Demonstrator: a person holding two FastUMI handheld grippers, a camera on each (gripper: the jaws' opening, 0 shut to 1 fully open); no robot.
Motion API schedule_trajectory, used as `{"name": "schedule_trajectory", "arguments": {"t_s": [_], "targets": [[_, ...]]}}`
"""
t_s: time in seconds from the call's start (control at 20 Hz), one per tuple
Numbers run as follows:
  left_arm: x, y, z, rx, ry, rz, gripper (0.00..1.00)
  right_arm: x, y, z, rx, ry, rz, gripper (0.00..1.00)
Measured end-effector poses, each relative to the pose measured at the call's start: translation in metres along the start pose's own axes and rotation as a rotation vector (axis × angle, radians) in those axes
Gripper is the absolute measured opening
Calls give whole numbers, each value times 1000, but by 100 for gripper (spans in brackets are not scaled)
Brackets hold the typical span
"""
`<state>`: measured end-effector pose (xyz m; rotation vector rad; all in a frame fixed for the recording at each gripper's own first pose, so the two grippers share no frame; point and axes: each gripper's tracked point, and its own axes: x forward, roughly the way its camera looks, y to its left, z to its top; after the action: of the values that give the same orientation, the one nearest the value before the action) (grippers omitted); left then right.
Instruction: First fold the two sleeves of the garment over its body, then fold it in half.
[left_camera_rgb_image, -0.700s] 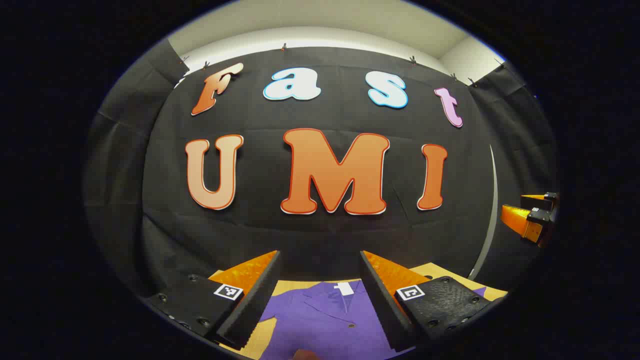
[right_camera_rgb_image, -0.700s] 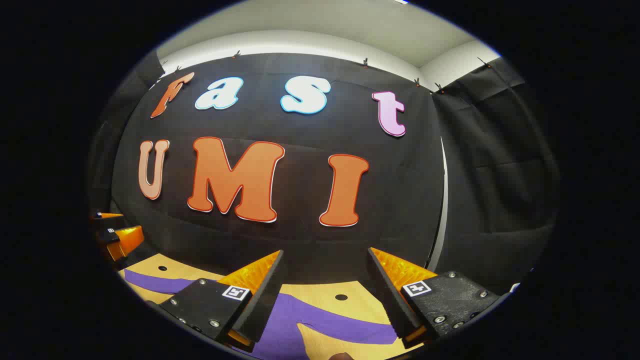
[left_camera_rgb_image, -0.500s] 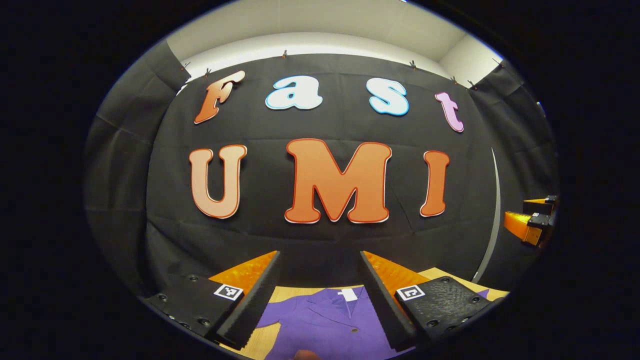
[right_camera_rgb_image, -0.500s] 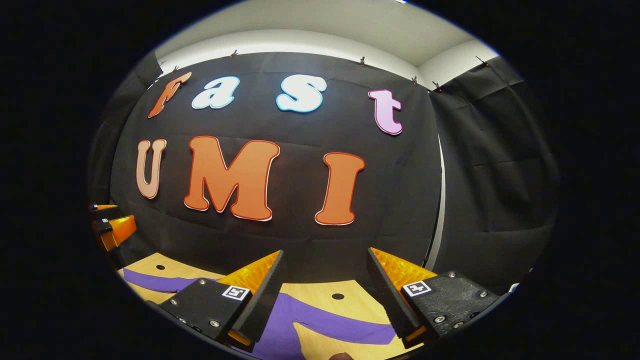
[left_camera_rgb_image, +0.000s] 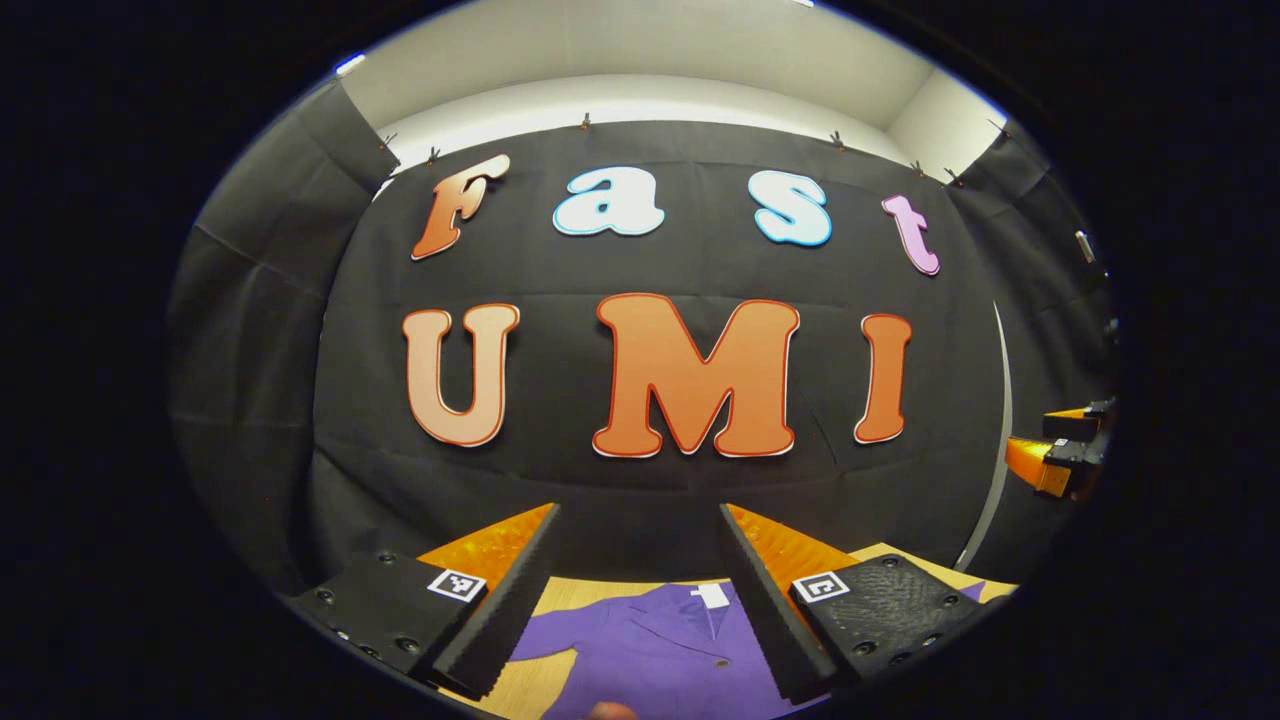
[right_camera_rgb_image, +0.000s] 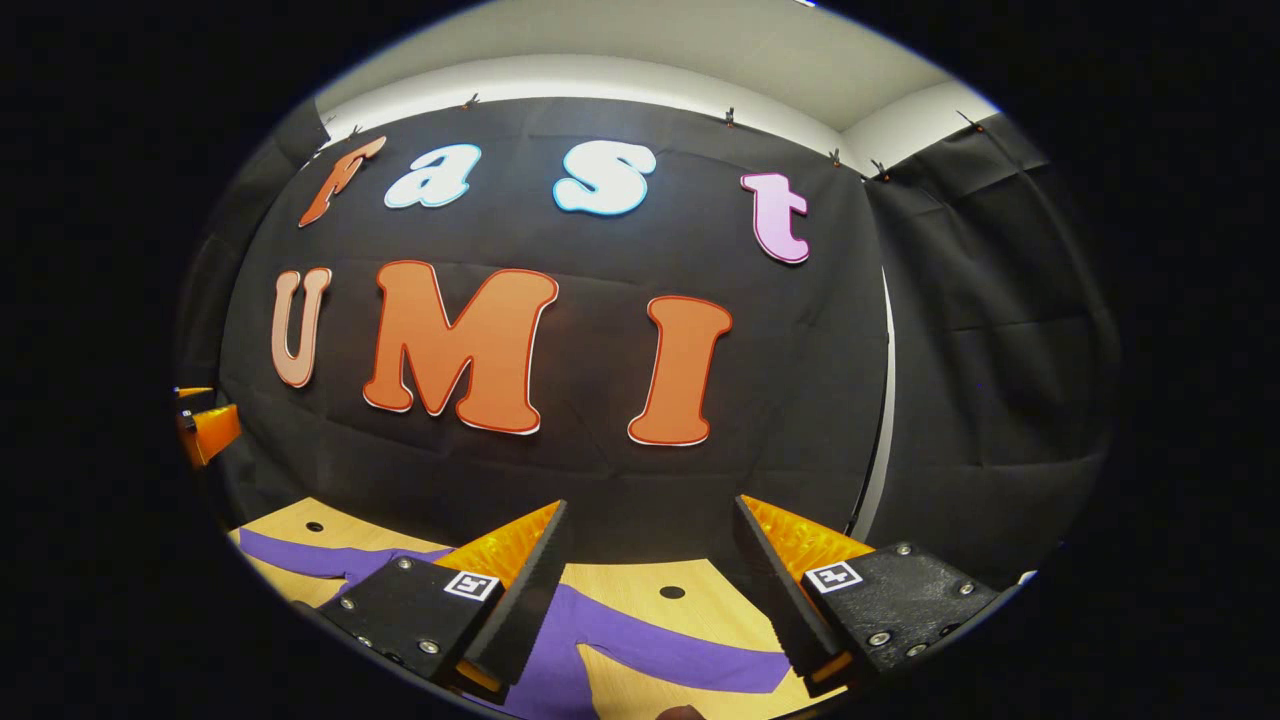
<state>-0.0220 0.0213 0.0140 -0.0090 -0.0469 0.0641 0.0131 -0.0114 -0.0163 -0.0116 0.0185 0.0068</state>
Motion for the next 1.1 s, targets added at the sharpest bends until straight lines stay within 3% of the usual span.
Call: {"name": "schedule_trajectory", "arguments": {"t_s": [0.3,0.75,0.95,1.1], "targets": [[1,-3,-8,13,23,30,94,9,-13,-15,9,34,-13,95],[7,-11,-13,43,32,36,94,27,-65,-63,-9,142,-117,95],[10,-17,-12,53,34,34,95,29,-89,-109,-85,248,-130,95],[11,-22,-16,70,43,32,95,26,-102,-152,-73,379,-107,96]]}}
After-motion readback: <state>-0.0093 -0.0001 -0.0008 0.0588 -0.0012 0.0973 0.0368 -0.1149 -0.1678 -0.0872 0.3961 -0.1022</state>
